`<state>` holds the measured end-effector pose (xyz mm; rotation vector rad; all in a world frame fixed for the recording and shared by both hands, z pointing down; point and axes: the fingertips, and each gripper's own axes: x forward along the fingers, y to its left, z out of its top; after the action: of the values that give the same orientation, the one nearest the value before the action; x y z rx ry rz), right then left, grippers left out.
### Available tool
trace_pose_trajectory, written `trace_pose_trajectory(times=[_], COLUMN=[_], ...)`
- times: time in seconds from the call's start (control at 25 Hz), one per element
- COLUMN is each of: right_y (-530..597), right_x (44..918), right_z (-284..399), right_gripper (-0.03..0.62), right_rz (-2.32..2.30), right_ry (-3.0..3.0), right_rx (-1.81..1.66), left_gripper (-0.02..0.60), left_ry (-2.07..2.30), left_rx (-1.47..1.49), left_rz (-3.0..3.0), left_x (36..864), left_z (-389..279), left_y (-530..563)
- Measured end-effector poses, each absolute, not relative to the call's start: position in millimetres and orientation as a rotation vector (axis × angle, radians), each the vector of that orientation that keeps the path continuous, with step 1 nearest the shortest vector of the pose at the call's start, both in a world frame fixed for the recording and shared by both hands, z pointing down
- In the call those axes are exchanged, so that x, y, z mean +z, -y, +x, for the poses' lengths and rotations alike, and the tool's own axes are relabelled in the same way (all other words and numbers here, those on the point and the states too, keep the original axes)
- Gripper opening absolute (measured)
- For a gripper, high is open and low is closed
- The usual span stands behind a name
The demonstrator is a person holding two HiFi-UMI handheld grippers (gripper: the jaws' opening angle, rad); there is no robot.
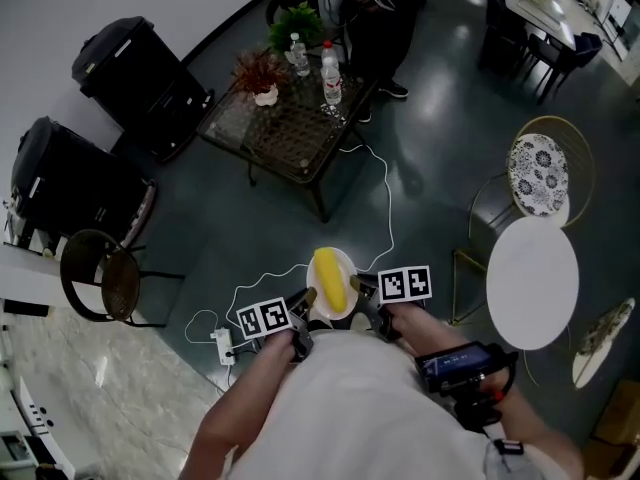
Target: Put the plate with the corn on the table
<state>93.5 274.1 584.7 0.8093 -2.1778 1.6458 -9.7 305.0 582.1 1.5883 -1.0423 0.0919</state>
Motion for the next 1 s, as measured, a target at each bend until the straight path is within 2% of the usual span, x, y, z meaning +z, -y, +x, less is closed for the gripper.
trace_pose_trajectory(times=[1.0], right_y=[-279.4], right_x=[584.0], right_z=[93.7], right_gripper=[0.044], right_rz=[0.749], right_ry=[2.182], right_rx=[1.592], left_gripper=[0.034], left_ry=[1.094], left_rx=[0.034], left_rz=[1.563], left_x=[581.6], left_z=[-7.5], left_y=[-317.1])
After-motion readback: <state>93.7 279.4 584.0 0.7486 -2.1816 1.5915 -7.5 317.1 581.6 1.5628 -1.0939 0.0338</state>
